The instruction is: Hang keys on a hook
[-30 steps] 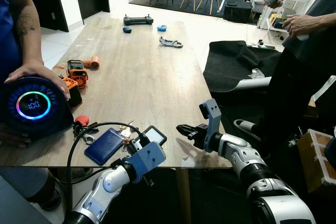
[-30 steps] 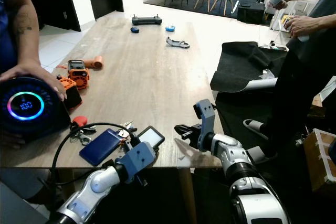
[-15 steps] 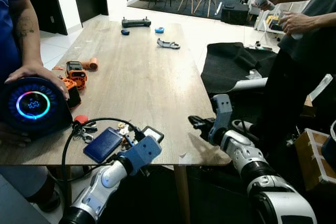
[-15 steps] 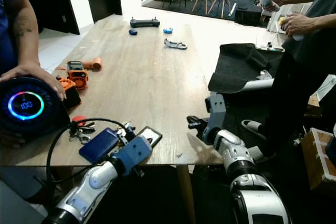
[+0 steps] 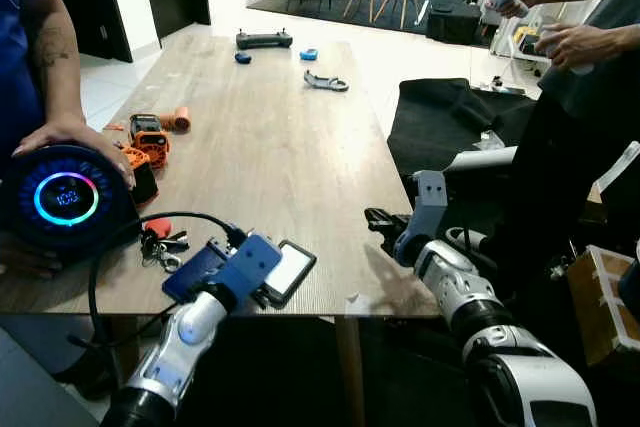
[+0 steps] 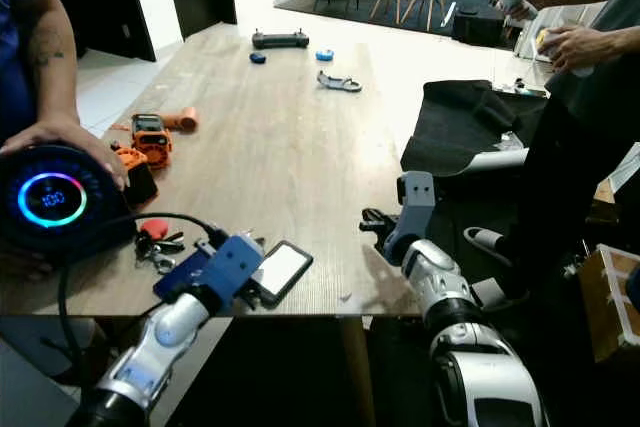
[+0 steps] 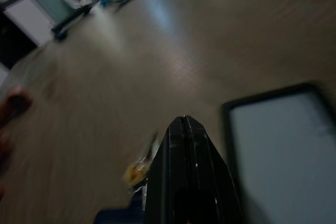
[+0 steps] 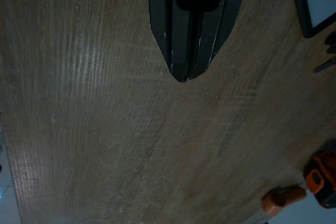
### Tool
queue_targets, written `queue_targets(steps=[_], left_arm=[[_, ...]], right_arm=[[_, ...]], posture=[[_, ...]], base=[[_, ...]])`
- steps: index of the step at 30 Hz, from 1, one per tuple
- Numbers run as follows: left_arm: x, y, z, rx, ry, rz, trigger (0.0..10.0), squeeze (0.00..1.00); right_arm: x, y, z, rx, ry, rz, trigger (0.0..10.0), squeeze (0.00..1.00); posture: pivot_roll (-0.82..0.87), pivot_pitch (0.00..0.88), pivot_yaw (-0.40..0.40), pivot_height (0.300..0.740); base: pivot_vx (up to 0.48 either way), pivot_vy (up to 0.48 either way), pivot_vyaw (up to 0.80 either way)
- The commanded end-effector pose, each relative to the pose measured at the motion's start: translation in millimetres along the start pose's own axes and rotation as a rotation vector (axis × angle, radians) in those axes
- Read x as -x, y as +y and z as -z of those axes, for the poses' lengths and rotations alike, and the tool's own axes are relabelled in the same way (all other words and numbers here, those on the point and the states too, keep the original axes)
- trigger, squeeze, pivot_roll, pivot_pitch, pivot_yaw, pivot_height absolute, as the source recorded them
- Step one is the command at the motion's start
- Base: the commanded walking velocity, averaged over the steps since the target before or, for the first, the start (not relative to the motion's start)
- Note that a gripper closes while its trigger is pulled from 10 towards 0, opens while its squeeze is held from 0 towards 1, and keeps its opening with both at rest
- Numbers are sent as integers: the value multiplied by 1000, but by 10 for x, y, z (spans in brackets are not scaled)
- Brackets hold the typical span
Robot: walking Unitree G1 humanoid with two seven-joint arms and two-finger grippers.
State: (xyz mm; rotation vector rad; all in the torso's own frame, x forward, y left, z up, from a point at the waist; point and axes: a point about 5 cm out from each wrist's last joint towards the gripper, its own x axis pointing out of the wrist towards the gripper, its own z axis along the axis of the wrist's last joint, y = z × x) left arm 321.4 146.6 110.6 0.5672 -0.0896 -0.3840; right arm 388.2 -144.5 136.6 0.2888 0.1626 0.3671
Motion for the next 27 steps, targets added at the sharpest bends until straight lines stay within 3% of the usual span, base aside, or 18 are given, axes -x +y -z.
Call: queue_targets(steps=[1, 4, 10, 16, 18, 20, 24, 27], left_arm=[[43, 51, 145, -5, 86, 4, 10000, 0], [77, 56, 225, 2, 129, 57, 10000, 0], [119, 47, 222, 7, 117, 144, 10000, 0], [179, 152, 203, 46, 98, 168, 10000, 0], [215, 188, 104, 162, 8, 209, 10000, 0], [248, 228, 43, 222, -51, 239, 10000, 0], [277, 316, 18, 262, -82, 268, 10000, 0], [327, 336, 17, 292, -75, 353, 10000, 0]], right_arm=[[-19, 29, 29, -1, 16, 2, 10000, 0], [-70, 129, 61, 13, 54, -26, 10000, 0], [-139, 334, 170, 79, 147, -108, 10000, 0], [-170, 448, 186, 74, 148, -160, 10000, 0], [-162, 446, 206, 73, 153, -171, 10000, 0], [-152, 439, 222, 71, 159, -182, 10000, 0], [-133, 422, 239, 68, 166, -202, 10000, 0], [-115, 407, 254, 65, 172, -219, 10000, 0]], posture=[[89, 105, -47, 740], [88, 108, -47, 740], [96, 111, -56, 740], [101, 111, -60, 740], [99, 110, -56, 740], [98, 109, -55, 740], [98, 107, -53, 740], [99, 107, -54, 740]], base=[[0, 0, 0], [0, 0, 0], [0, 0, 0], [0, 0, 0], [0, 0, 0], [0, 0, 0], [0, 0, 0], [0, 0, 0]])
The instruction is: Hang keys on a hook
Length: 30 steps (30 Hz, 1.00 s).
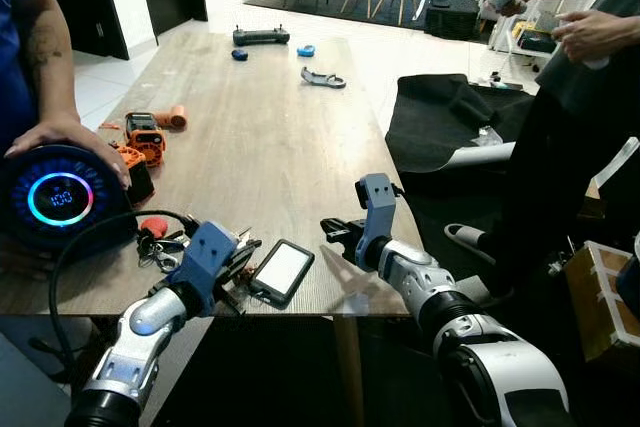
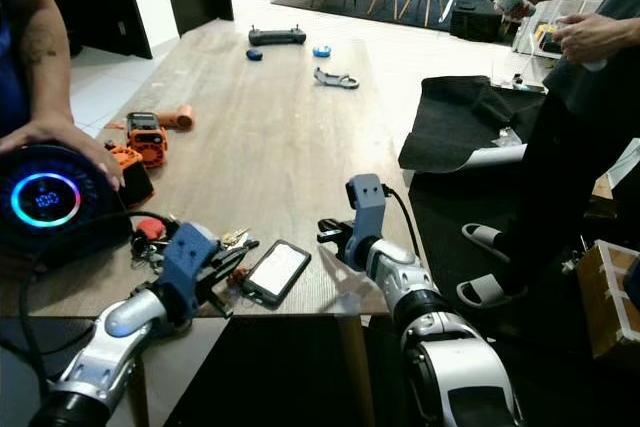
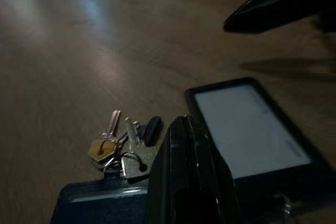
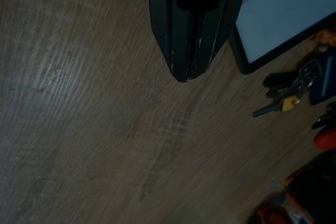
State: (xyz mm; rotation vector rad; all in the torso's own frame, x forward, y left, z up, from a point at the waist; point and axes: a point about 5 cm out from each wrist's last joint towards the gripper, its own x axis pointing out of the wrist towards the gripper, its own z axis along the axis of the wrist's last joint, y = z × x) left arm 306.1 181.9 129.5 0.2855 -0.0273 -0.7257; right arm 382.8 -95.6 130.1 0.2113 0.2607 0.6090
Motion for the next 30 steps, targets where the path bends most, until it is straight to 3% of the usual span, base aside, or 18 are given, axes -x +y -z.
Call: queue_targets(steps=[1, 4, 6, 12, 30], left_arm=[[72, -12, 17, 23, 19, 58, 10000, 0], [100, -43, 12, 36, 24, 110, 10000, 0], [121, -160, 7, 72, 26, 213, 10000, 0], [92, -364, 83, 33, 77, 324, 10000, 0], [-71, -393, 22, -29, 52, 277, 10000, 0]], right_arm=[[27, -19, 72, -10, 29, -11, 10000, 0], [35, -20, 84, -11, 32, -22, 10000, 0], [50, -22, 102, -15, 37, -44, 10000, 0], [93, -30, 133, 8, 55, -104, 10000, 0], [125, -64, 85, 4, 34, -100, 10000, 0]], posture=[[100, 107, -53, 740], [100, 105, -53, 740], [101, 104, -54, 740], [98, 105, -57, 740], [83, 175, -53, 740]], base=[[0, 0, 0], [0, 0, 0], [0, 0, 0], [0, 0, 0], [0, 0, 0]])
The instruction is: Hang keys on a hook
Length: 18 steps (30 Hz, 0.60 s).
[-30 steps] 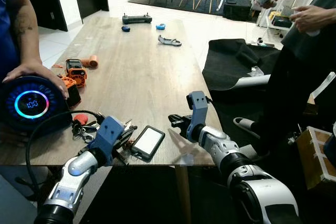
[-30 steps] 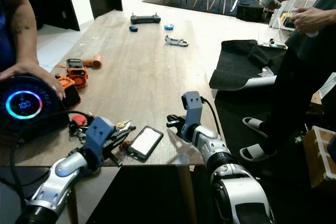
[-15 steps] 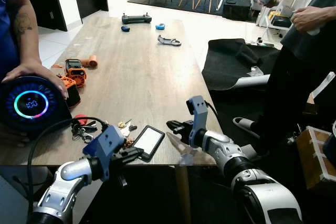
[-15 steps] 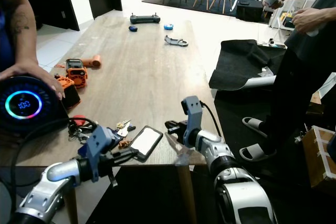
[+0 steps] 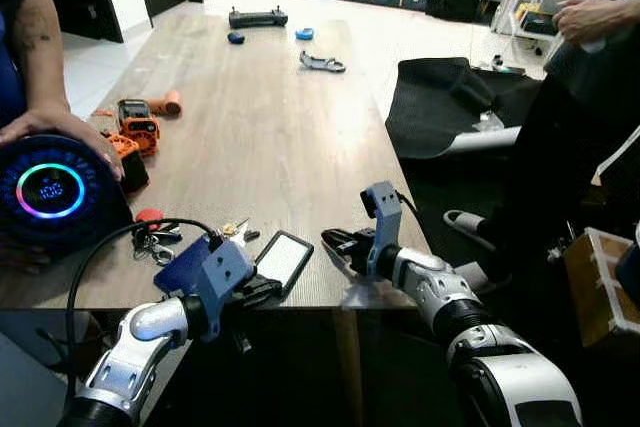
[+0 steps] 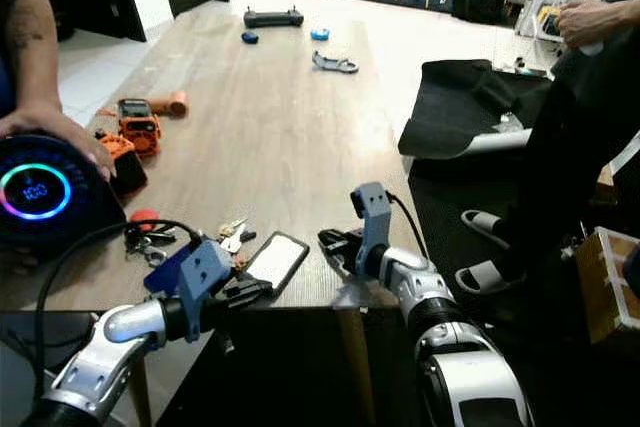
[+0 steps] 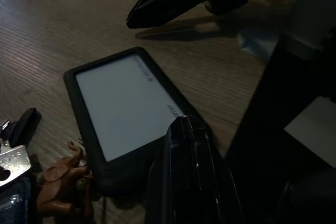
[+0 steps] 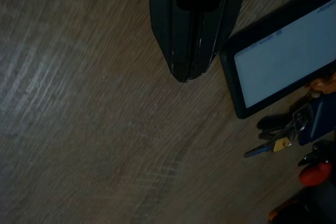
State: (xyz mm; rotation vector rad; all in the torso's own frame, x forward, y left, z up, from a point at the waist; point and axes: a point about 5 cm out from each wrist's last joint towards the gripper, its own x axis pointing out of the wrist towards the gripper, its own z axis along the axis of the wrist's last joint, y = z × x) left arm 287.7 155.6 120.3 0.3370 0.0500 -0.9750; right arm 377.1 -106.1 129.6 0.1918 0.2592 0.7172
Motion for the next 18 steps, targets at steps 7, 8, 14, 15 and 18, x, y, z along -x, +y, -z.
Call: queue_targets(steps=[7, 8, 14, 15, 18], left_arm=[[-130, -78, 35, -27, 18, 37, 10000, 0], [-149, -84, 26, -28, 14, 41, 10000, 0], [-289, -153, -46, -35, -16, 71, 10000, 0], [-320, -173, -57, -36, -22, 78, 10000, 0], [-388, -215, -73, -39, -33, 90, 10000, 0]], right_arm=[[18, -4, 48, -25, 5, 7, 10000, 0], [20, -7, 42, -24, 3, 7, 10000, 0], [35, -36, -5, -17, -15, 26, 10000, 0], [40, -47, -19, -15, -24, 36, 10000, 0], [49, -75, -47, -23, -41, 63, 10000, 0]], posture=[[78, 189, -53, 740], [80, 189, -53, 740], [81, 189, -53, 740], [81, 189, -53, 740], [78, 185, -49, 740]], base=[[0, 0, 0], [0, 0, 0], [0, 0, 0], [0, 0, 0], [0, 0, 0]])
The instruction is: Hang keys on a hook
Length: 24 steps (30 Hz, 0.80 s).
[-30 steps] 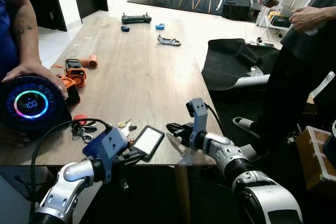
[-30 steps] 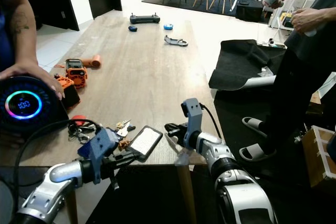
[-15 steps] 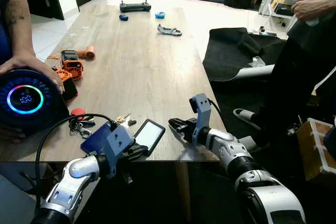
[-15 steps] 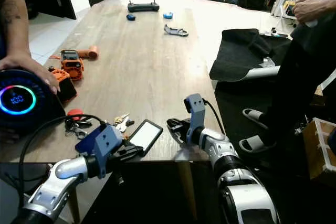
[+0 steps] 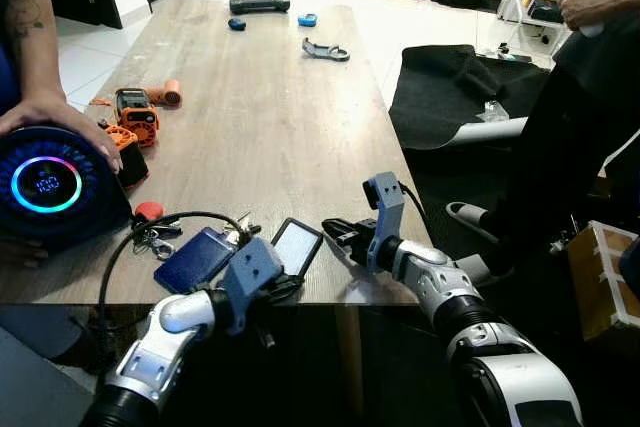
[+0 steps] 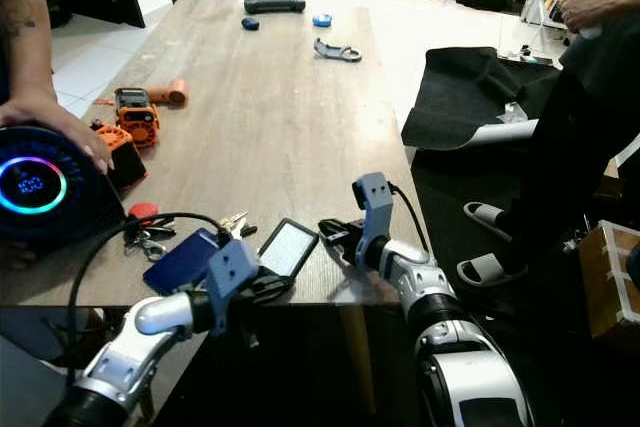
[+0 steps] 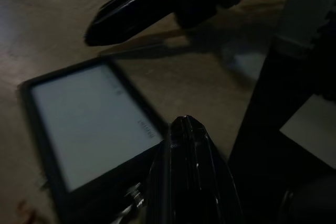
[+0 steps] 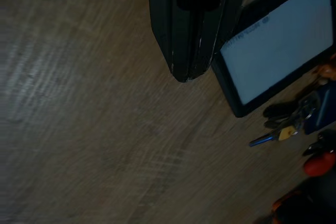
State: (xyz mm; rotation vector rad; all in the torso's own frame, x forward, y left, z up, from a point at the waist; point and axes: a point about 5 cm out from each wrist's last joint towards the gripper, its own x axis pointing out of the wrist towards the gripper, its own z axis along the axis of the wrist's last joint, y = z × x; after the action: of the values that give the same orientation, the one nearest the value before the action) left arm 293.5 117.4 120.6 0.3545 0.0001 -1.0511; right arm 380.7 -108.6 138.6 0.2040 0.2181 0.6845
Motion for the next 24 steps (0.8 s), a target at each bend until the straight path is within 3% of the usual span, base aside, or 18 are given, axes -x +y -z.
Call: queue_targets(steps=[1, 5, 11, 16, 22, 24], left_arm=[[-103, -90, 29, -2, 4, 28, 10000, 0], [-275, -178, -37, -8, -37, 49, 10000, 0], [-302, -158, -105, -19, -63, 33, 10000, 0], [-190, -57, -135, -5, -81, -25, 10000, 0], [-48, 1, -173, 76, -142, -61, 10000, 0], [34, 60, -226, 142, -208, -111, 10000, 0]], right_arm=[[49, -74, 32, -27, -5, 50, 10000, 0], [64, -114, -5, -45, -25, 83, 10000, 0], [71, -147, -41, -87, -46, 110, 10000, 0], [24, -49, -20, -66, -21, 28, 10000, 0], [-2, 1, 12, -60, -12, 8, 10000, 0], [-15, 15, 17, -65, -16, 9, 10000, 0]], posture=[[78, 185, -49, 740], [72, 182, -47, 740], [71, 181, -48, 740], [78, 176, -50, 740], [83, 172, -51, 740], [86, 172, -51, 740]], base=[[0, 0, 0], [0, 0, 0], [0, 0, 0], [0, 0, 0], [0, 0, 0], [0, 0, 0]])
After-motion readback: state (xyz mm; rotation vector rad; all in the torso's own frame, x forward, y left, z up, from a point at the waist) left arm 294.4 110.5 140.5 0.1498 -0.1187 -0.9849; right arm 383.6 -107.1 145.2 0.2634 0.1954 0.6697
